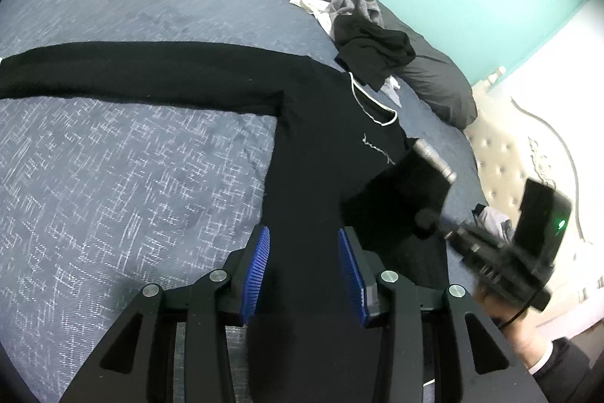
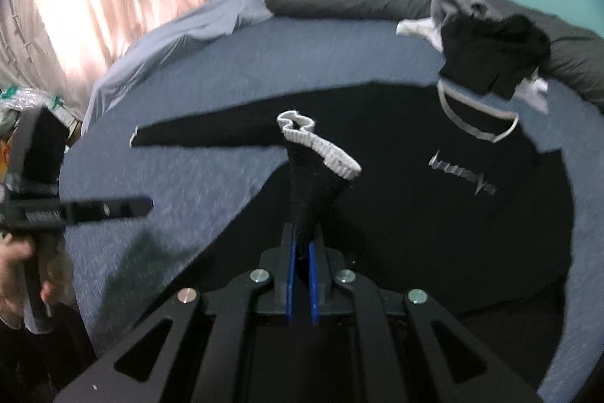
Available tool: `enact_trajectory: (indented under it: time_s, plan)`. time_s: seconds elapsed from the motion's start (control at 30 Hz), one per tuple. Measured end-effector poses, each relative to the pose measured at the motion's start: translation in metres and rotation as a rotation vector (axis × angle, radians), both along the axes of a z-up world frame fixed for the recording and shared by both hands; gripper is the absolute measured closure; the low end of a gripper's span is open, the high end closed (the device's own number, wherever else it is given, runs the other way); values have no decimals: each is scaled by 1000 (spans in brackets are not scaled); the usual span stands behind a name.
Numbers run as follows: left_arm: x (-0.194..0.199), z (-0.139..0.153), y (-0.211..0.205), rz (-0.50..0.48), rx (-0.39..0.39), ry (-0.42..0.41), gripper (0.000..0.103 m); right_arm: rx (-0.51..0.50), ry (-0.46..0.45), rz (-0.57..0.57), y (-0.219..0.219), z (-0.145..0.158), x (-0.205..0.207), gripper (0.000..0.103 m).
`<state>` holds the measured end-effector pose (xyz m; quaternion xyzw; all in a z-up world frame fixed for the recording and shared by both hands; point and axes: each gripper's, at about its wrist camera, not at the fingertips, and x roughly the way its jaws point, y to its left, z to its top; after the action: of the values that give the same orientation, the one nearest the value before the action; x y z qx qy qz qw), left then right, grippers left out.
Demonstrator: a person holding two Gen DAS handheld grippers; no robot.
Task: Fold clothes
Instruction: 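Lift the sleeve with the right tool and carry it across the body, then lay the cuff on the body beside the left tool and open the right tool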
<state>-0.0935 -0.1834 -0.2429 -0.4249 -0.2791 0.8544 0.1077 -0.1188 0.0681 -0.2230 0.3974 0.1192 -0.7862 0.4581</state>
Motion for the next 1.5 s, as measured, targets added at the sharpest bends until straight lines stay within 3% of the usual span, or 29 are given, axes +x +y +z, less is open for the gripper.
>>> enact_trajectory:
  time_s: [0.4, 0.53, 0.6, 0.83, 1.03, 1.13, 1.5]
  plan:
    - [-7, -11, 10, -25, 12, -19, 61, 84, -102, 10, -14, -55, 18, 93]
    - [-11, -17, 15, -30, 15, -32, 60, 103, -129, 4, -13, -62, 20, 89]
    - [-13, -20, 17, -34, 18, -39, 60, 91, -152, 20, -10, -62, 24, 78]
    - [-19, -28, 27, -57, 9, -53, 60, 34, -200, 27, 8, -55, 32, 78]
    - [-30, -42, 48, -83, -28, -70, 60, -4, -219, -117, 51, -48, 7, 77]
    - [-37, -45, 59, -96, -40, -63, 60, -7, -211, -170, 74, -45, -8, 71]
    - [-63, -54, 100, -156, -95, -36, 60, 74, -144, -413, 179, -36, -99, 68]
